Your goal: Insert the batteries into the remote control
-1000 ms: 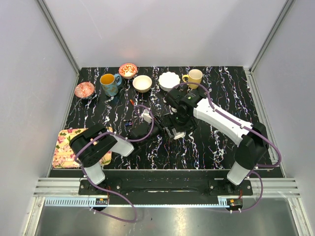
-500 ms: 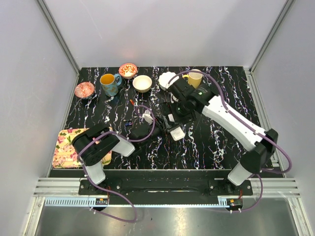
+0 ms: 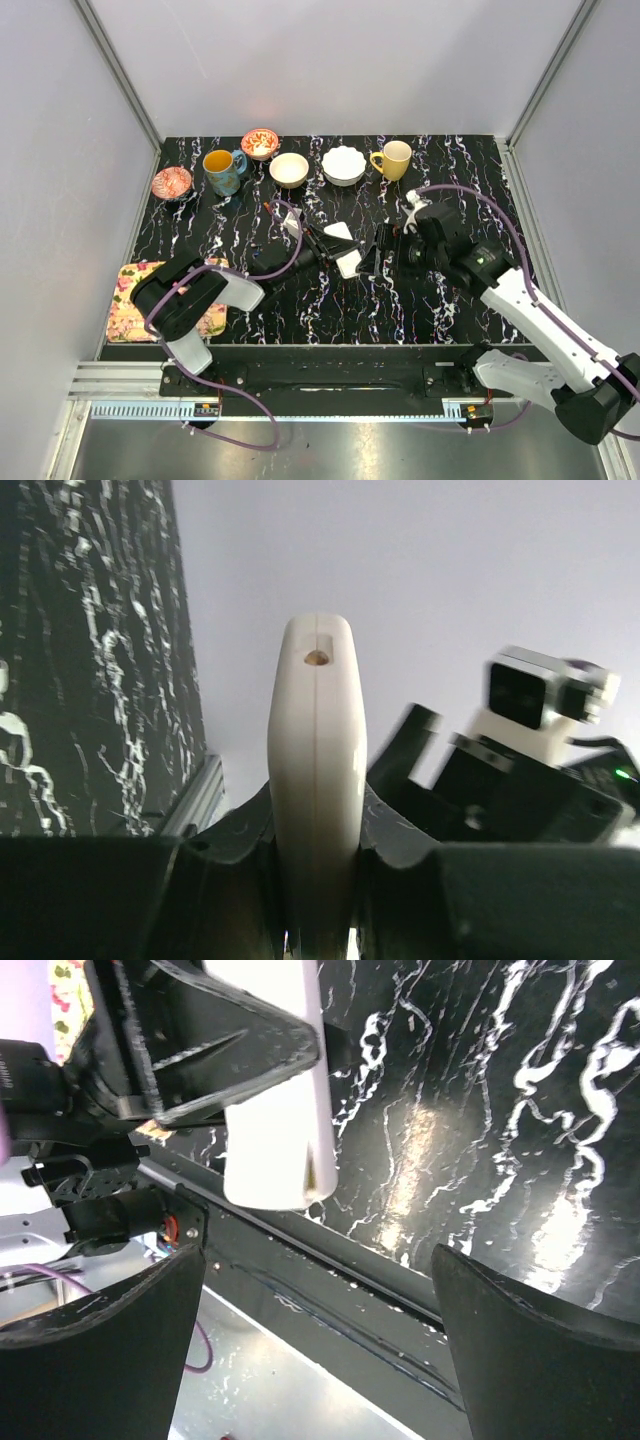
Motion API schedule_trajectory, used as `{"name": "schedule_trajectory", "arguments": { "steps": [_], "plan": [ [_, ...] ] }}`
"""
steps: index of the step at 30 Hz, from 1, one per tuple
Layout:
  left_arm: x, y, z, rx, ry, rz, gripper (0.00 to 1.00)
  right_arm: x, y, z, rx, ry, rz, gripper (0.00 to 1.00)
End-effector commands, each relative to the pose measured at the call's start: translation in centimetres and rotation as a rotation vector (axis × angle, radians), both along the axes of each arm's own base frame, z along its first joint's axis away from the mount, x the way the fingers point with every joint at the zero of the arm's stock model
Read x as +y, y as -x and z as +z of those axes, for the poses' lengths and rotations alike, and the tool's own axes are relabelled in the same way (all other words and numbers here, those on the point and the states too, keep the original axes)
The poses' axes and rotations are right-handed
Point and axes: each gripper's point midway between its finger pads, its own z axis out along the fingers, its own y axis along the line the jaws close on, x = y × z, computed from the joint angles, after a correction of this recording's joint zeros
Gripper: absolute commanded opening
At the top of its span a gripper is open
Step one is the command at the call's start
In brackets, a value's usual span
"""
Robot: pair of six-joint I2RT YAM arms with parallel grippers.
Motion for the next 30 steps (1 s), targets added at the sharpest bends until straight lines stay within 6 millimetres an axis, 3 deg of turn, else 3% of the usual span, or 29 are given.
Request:
{"name": "schedule_trajectory", "arguments": {
  "steps": [1,5,7,16,25,30],
  "plan": [
    [1.8,4.8,12.4,-0.431,0.309,-0.108,0.00,3.1,-0.4,2.2,-0.047,-0.268,0.019,1.00],
    [2.2,5.5,13.1,-0.461,0.315,-0.121,0.00,3.1,-0.2,2.0,-0.074,-0.356,0.000,1.00],
    [2.3,5.8,13.0,-0.462,0.311,-0.126,0.00,3.4,-0.3,2.9,-0.100,-0.424,-0.007,1.00],
    [2.5,6.1,13.1,-0.457,0.316,-0.121,0.00,4.8,0.7,2.4,-0.077,-0.513,0.079,0.98],
    [2.6,6.5,13.7,-0.466,0.331,-0.119,0.00,5.7,1.1,0.9,-0.014,-0.521,0.128,0.85],
    [2.7,6.7,14.0,-0.472,0.337,-0.115,0.00,5.9,1.2,1.1,-0.020,-0.546,0.150,0.78]
  ]
}}
